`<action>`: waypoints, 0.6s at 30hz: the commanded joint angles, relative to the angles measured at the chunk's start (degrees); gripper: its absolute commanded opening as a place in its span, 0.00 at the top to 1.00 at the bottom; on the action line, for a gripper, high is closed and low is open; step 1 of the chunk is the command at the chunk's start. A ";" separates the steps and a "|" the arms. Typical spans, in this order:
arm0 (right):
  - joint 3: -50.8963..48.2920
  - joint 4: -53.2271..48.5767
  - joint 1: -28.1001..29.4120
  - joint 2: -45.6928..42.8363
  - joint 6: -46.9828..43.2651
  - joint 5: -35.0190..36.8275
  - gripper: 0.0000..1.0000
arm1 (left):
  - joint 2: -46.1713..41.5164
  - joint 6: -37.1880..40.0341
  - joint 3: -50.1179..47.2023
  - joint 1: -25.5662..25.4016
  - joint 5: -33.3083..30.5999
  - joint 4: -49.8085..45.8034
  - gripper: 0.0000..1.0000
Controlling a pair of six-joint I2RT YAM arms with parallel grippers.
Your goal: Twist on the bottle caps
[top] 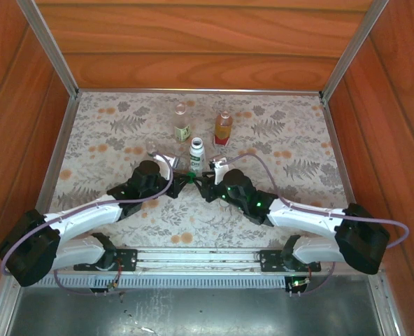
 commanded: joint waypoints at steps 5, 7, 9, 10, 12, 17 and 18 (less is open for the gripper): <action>1.18 -11.40 -7.20 -4.76 23.09 -6.97 0.48 | 3.72 28.87 0.11 -11.02 -17.29 1.89 0.94; -0.30 -12.26 -9.22 -6.27 31.15 -10.82 0.47 | 4.57 33.23 0.12 -13.89 -21.30 3.77 0.94; -2.01 -12.46 -11.34 -7.16 39.01 -14.92 0.47 | 5.20 35.48 0.41 -15.48 -22.91 5.41 0.94; -3.84 -10.32 -12.69 -7.39 43.82 -18.00 0.49 | 5.65 36.31 0.74 -16.03 -23.56 5.95 0.94; -8.25 -2.69 -15.12 -6.84 54.95 -24.04 0.52 | 6.89 38.25 1.46 -17.11 -24.57 6.40 0.94; -12.10 7.20 -17.89 -2.13 65.51 -33.56 0.57 | 10.09 41.97 3.30 -19.45 -27.84 7.31 0.94; -12.53 9.26 -18.09 -1.14 66.76 -34.72 0.58 | 10.79 42.61 3.73 -19.82 -28.56 7.52 0.94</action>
